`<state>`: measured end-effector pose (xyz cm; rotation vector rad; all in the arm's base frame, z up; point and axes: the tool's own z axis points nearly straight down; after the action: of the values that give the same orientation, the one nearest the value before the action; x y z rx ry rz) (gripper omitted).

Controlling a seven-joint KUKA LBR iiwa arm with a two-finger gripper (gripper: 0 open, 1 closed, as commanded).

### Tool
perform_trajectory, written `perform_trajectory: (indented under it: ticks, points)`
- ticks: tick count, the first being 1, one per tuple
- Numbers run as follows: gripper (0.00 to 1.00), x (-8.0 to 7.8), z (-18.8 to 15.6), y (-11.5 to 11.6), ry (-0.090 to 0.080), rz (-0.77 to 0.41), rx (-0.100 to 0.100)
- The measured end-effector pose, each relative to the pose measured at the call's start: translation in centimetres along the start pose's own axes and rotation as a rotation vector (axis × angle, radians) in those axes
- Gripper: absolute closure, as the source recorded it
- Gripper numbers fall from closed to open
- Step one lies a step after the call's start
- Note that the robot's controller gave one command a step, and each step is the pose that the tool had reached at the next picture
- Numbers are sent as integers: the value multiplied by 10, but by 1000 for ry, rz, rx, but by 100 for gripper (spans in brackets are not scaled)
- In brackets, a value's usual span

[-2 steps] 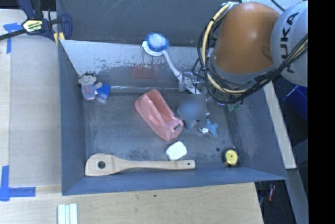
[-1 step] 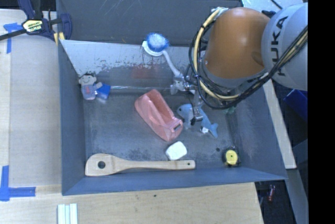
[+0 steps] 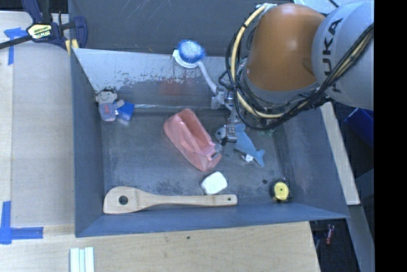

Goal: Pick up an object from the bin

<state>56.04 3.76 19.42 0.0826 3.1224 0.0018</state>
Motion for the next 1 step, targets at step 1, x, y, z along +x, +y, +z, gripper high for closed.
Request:
perform_trajectory:
  ticks: [1]
  points:
    - [0, 0, 33, -4, -2, 104, -1]
